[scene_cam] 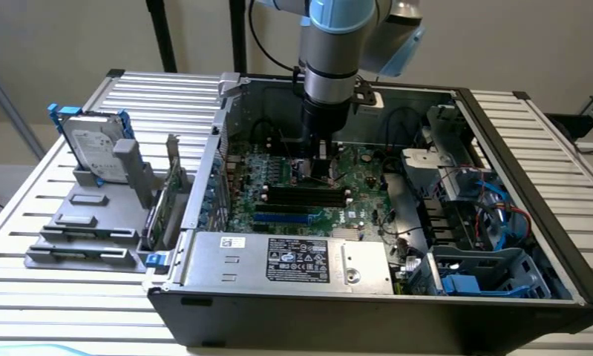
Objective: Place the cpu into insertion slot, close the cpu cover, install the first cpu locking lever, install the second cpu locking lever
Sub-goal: 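Place the cpu into insertion slot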
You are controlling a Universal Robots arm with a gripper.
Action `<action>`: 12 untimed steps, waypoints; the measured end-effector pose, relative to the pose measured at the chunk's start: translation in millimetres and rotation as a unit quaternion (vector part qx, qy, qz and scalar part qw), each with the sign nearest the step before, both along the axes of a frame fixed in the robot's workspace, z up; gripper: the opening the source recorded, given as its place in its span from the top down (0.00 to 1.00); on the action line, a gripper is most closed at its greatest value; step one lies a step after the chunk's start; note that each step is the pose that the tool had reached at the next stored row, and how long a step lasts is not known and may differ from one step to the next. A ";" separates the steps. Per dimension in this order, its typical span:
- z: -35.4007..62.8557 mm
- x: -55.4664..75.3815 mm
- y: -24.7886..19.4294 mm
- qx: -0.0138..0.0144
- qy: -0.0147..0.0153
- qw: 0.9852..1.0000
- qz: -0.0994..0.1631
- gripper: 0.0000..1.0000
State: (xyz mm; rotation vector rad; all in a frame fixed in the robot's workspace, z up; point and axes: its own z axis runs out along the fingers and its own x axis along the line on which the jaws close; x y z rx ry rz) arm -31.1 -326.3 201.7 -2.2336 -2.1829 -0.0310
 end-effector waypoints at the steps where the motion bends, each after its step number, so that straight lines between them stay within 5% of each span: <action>1: -0.2 0.0 0.0 0.000 0.000 1.000 0.000 0.45; 12: -1.8 -0.3 2.1 0.000 0.000 1.000 -0.004 0.45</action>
